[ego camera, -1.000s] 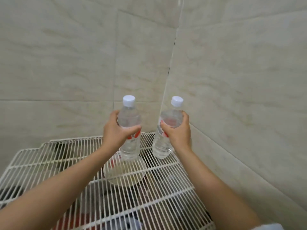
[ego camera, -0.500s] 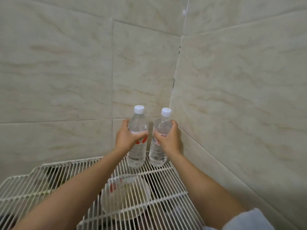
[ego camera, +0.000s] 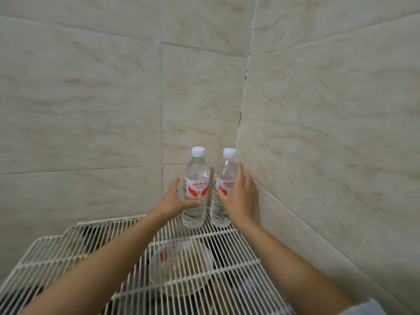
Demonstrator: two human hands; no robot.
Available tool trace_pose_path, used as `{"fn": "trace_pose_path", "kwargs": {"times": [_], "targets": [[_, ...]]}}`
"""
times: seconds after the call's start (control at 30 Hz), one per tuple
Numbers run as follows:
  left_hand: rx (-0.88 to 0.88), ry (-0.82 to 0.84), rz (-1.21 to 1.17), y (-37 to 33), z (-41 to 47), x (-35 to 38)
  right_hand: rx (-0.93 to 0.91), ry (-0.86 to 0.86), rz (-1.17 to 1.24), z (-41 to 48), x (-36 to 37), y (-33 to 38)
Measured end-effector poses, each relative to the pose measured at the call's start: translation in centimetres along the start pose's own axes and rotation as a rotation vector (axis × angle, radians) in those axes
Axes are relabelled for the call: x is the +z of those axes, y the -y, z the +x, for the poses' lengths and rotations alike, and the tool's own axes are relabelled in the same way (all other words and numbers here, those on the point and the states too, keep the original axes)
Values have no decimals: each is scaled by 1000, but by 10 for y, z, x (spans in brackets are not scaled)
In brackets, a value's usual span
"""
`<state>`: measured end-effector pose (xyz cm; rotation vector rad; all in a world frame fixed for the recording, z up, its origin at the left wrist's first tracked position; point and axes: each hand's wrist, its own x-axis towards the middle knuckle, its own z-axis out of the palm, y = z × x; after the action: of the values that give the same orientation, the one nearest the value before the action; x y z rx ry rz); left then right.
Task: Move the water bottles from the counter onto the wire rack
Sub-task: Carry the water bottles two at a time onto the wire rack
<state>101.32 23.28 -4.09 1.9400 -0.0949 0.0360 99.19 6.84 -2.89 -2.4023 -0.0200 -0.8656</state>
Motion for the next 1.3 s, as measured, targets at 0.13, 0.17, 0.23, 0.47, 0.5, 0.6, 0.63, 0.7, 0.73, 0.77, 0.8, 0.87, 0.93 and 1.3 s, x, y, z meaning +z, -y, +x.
{"fn": "trace_pose_path", "kwargs": {"times": [0.13,0.17,0.23,0.47,0.5,0.6,0.63,0.7,0.73,0.77,0.8,0.87,0.93,1.3], "targets": [[-78,-41,167,21,-23,-29,-332,-19,-109,-33,-6,23],[-92,-69,179,24,-30,-39,-381,-5,-129,-37,-3,28],[-114,-133,201,29,-49,-60,-454,38,-111,-44,7,42],[-211,-440,305,57,-171,-143,-755,264,-3,-103,53,132],[-233,-485,340,61,-194,-157,-813,287,20,-115,59,148],[-324,-655,410,74,-267,-192,-943,357,73,-153,74,199],[-351,-709,422,79,-293,-204,-976,383,78,-168,77,217],[-408,-789,429,89,-347,-225,-1045,419,104,-201,77,250],[-434,-835,412,94,-374,-235,-1075,430,123,-218,75,267],[-460,-890,382,98,-401,-245,-1099,434,138,-233,73,282],[-481,-950,348,101,-429,-254,-1117,439,150,-249,68,296],[-514,-1058,299,108,-483,-270,-1140,438,196,-280,59,323],[-540,-1136,283,114,-535,-283,-1151,466,277,-312,50,348],[-670,-1389,313,134,-820,-343,-1244,674,416,-540,10,483]]}}
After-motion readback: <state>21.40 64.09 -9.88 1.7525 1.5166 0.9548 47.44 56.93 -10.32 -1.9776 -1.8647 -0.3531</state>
